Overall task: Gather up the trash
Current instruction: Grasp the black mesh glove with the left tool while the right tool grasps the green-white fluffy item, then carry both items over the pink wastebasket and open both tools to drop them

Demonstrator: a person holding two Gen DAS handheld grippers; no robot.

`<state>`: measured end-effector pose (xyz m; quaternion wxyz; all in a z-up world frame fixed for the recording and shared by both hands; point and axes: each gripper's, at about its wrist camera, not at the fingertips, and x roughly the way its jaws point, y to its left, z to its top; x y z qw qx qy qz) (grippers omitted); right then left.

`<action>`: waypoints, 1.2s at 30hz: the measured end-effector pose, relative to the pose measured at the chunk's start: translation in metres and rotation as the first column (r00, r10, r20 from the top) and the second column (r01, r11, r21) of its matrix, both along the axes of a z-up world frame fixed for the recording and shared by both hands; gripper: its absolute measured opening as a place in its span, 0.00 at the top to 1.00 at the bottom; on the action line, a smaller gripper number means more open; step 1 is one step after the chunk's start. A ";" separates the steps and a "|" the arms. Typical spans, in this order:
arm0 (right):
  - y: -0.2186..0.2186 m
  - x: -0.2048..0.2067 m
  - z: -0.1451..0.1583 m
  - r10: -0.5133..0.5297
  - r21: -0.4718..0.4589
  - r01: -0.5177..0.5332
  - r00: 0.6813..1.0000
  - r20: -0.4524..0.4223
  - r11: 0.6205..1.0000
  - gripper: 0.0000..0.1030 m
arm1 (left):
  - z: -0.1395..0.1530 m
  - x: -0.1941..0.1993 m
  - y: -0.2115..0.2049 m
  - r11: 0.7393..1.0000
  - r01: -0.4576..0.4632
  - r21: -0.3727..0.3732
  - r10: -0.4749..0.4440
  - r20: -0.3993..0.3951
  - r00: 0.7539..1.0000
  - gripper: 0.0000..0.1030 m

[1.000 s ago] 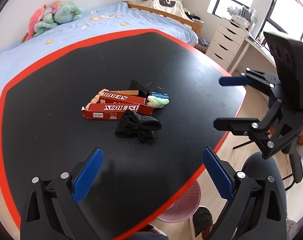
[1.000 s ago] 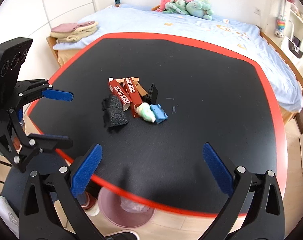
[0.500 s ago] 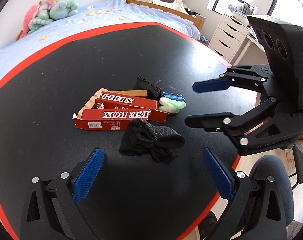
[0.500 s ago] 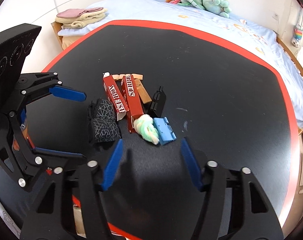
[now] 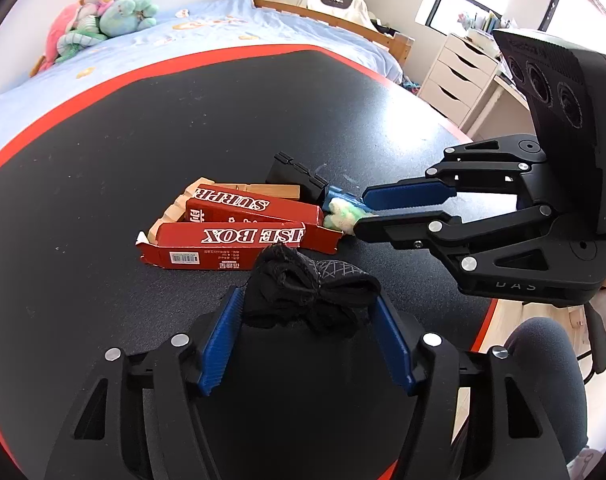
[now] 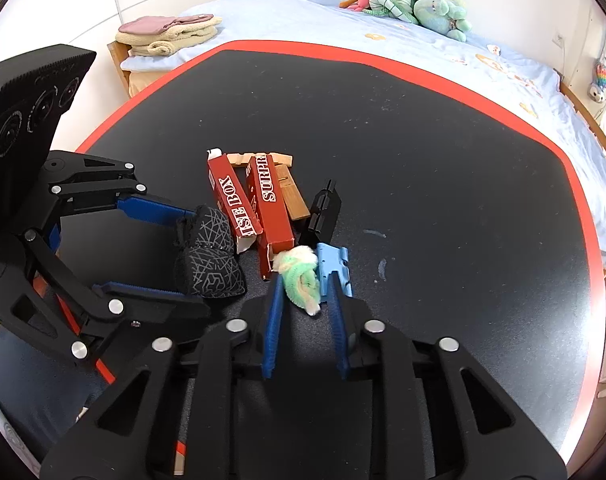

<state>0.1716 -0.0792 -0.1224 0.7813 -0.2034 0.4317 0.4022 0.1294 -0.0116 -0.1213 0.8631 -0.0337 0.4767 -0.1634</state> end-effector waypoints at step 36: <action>-0.059 -0.063 0.048 -0.118 0.119 0.117 0.993 0.000 0.986 0.96 | 0.046 -0.051 -0.010 0.999 0.003 -0.036 -0.001 0.044 0.999 0.68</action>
